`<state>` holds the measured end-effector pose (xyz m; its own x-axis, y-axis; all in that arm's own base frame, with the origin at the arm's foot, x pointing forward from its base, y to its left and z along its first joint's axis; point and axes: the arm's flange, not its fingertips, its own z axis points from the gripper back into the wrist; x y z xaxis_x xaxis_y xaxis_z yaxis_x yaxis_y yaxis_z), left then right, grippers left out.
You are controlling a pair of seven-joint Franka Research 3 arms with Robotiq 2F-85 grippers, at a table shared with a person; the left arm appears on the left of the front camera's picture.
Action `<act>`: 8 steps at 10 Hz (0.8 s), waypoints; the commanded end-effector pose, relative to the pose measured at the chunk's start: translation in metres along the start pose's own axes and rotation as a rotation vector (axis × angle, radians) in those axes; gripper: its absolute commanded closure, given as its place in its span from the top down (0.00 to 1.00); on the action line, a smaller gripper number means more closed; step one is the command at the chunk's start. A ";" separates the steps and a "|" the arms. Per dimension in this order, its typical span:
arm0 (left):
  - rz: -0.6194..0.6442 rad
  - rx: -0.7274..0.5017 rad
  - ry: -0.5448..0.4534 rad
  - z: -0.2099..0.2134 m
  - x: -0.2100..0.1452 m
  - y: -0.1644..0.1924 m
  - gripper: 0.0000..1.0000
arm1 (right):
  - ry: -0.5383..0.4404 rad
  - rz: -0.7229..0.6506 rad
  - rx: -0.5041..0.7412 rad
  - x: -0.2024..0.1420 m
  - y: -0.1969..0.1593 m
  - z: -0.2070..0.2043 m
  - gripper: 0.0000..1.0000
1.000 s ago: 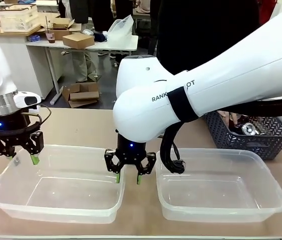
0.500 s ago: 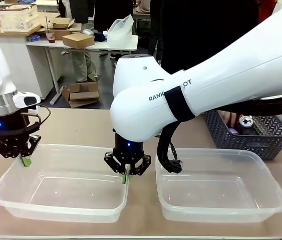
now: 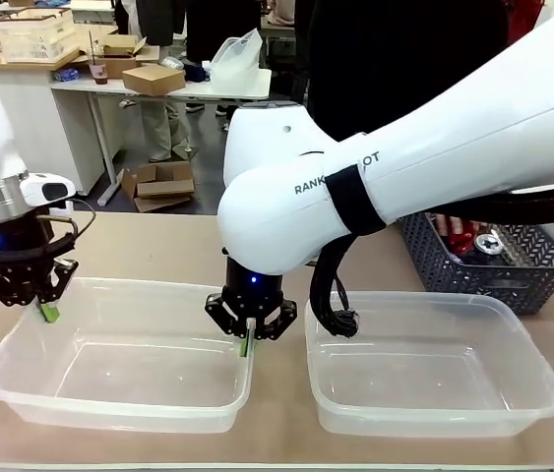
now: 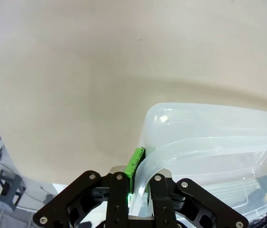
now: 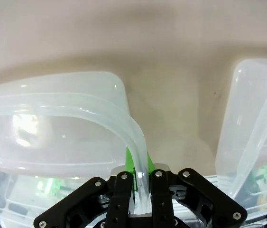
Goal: Sort the waste into each basket.
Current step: Pick up the Organizing box on the left side of the table and lift it.
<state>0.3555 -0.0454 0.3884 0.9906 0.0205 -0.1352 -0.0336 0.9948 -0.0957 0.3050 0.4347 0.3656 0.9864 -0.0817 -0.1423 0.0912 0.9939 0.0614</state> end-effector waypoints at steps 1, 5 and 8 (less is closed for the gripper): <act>0.035 -0.035 -0.078 -0.012 -0.079 -0.001 0.00 | 0.043 -0.020 0.012 -0.007 -0.011 0.027 0.00; 0.124 0.001 -0.220 0.139 -0.071 -0.010 0.00 | 0.067 -0.036 -0.115 -0.015 -0.022 0.161 0.00; 0.129 -0.123 -0.206 0.228 -0.063 -0.002 0.00 | 0.091 -0.034 -0.146 -0.015 -0.021 0.184 0.00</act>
<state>0.2962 -0.0539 0.6036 0.9919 0.1069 0.0687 -0.0927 0.9786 -0.1839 0.3082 0.4140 0.5717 0.9761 -0.0873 -0.1989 0.0938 0.9953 0.0235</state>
